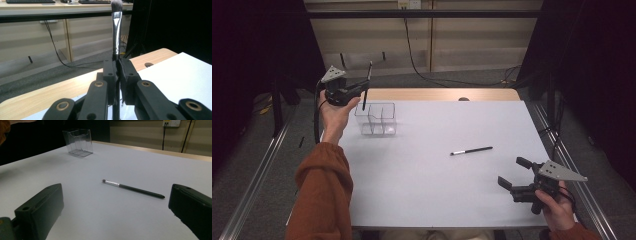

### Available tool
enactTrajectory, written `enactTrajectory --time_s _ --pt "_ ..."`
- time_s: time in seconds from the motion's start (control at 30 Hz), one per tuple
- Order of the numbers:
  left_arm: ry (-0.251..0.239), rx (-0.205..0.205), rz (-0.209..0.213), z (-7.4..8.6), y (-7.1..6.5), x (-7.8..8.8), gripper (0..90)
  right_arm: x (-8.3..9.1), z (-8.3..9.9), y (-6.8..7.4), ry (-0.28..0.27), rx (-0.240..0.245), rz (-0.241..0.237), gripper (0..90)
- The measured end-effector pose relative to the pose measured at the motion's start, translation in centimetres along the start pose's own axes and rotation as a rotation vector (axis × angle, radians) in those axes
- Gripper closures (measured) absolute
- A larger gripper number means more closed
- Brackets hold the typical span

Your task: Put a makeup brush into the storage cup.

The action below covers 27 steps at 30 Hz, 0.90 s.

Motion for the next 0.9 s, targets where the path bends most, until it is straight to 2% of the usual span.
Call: enactTrajectory --time_s 0.4,0.63,0.67,0.9 --pt "0.013 0.005 -0.023 1.0 0.5 -0.7 84.1 0.1 0.0 0.0 0.000 -0.004 0.004 0.0" --pt "0.026 0.018 -0.026 2.4 0.6 -1.0 84.1 0.1 0.0 0.0 0.000 -0.004 0.004 0.0" --pt "0.020 0.028 -0.026 2.5 0.7 -1.0 84.1 0.1 0.0 0.0 0.000 -0.004 0.004 0.0" --pt "0.022 0.020 -0.041 2.5 1.0 -1.0 84.1 0.1 0.0 0.0 0.001 -0.002 0.004 0.0"
Point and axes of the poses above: each handheld gripper's, and its own axes: x roughly backward along the jaws, z roughly out of its underside, y roughly to its left, the point moved 5 cm from there along -x, roughly forward along the jaws, and after that the axes turned 6 degrees about -z, right-handed, at the moved point
